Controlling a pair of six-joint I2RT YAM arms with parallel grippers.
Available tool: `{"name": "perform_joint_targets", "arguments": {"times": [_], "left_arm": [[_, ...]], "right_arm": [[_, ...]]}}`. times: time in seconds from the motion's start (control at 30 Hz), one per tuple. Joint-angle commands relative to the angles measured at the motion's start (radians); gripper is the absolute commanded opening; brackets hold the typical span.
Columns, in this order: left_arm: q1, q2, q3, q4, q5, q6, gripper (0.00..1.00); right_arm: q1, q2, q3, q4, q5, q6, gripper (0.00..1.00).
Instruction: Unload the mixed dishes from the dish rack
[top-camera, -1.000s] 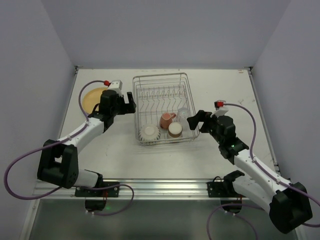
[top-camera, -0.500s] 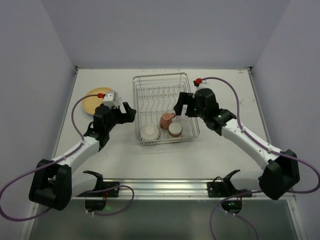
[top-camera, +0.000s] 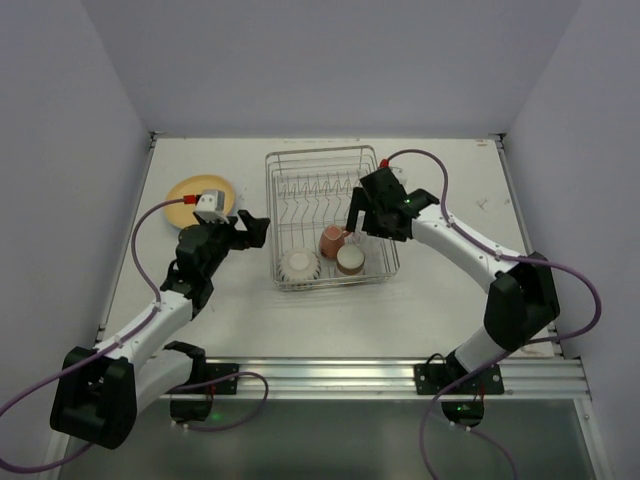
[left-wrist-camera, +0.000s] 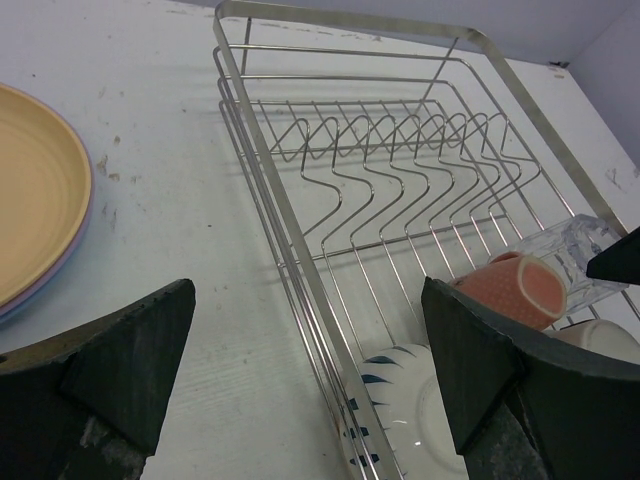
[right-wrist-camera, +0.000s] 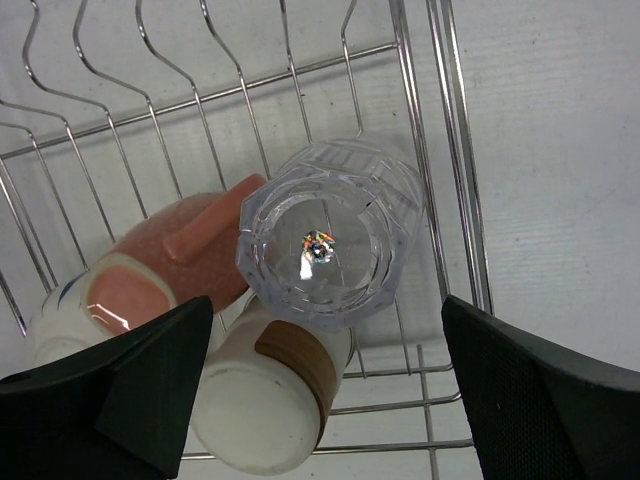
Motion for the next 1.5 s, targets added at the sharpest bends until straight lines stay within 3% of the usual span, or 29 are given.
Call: {"name": "perform_joint_targets", "arguments": {"times": [0.0, 0.43, 0.63, 0.97, 1.47], "left_arm": [[0.006, -0.003, 0.008, 0.043, 0.001, -0.003, 1.0], [0.006, 0.005, 0.018, 0.04, 0.024, -0.007, 1.0], [0.008, 0.002, 0.013, 0.037, 0.024, -0.007, 1.0], [0.006, 0.014, 0.018, 0.037, 0.024, -0.012, 1.0], [0.006, 0.031, 0.021, 0.041, 0.03, -0.017, 1.0]], "right_arm": [[0.005, 0.03, 0.053, -0.046, 0.015, 0.048, 0.99], [0.006, 0.067, 0.057, -0.015, 0.09, 0.144, 0.95], [0.005, 0.047, 0.034, 0.019, 0.085, 0.255, 0.86], [0.006, 0.119, 0.08, 0.006, 0.07, 0.282, 0.73], [0.016, 0.214, 0.174, -0.067, 0.148, 0.201, 0.82]]}}
